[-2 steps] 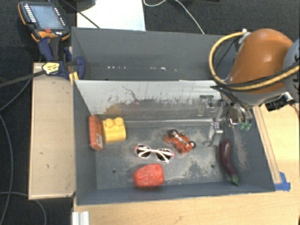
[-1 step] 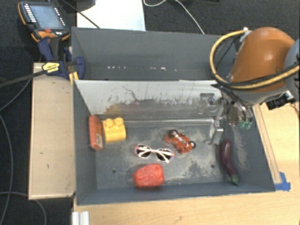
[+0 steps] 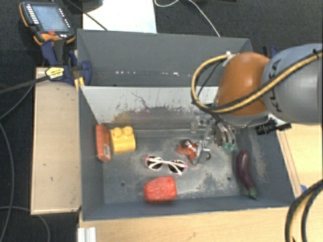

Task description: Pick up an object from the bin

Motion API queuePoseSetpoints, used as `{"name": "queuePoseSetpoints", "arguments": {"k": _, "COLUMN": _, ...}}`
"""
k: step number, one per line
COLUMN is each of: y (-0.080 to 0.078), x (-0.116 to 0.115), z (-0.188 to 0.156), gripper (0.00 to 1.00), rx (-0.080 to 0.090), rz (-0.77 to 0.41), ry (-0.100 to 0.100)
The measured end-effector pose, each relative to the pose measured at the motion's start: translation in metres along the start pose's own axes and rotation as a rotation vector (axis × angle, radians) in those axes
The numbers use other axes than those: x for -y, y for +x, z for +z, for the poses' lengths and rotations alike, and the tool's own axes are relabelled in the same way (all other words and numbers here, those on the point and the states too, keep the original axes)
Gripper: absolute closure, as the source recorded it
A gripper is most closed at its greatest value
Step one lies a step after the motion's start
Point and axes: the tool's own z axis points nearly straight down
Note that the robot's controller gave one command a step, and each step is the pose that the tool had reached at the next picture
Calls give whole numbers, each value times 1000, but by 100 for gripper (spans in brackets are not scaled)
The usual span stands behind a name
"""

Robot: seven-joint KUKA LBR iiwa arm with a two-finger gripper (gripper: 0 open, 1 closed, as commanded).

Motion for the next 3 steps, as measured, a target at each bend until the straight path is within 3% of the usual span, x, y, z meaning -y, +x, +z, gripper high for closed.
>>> {"name": "queuePoseSetpoints", "arguments": {"k": 1, "y": 21, "x": -82, "z": -83, "gripper": 0, "rx": 10, "rz": -84, "ry": -2}}
{"name": "queuePoseSetpoints", "arguments": {"k": 2, "y": 13, "x": -84, "z": 29, "gripper": 0, "rx": 7, "rz": -67, "ry": -2}}
{"name": "queuePoseSetpoints", "arguments": {"k": 3, "y": 11, "x": -82, "z": 64, "gripper": 0, "rx": 8, "rz": 55, "ry": -2}}
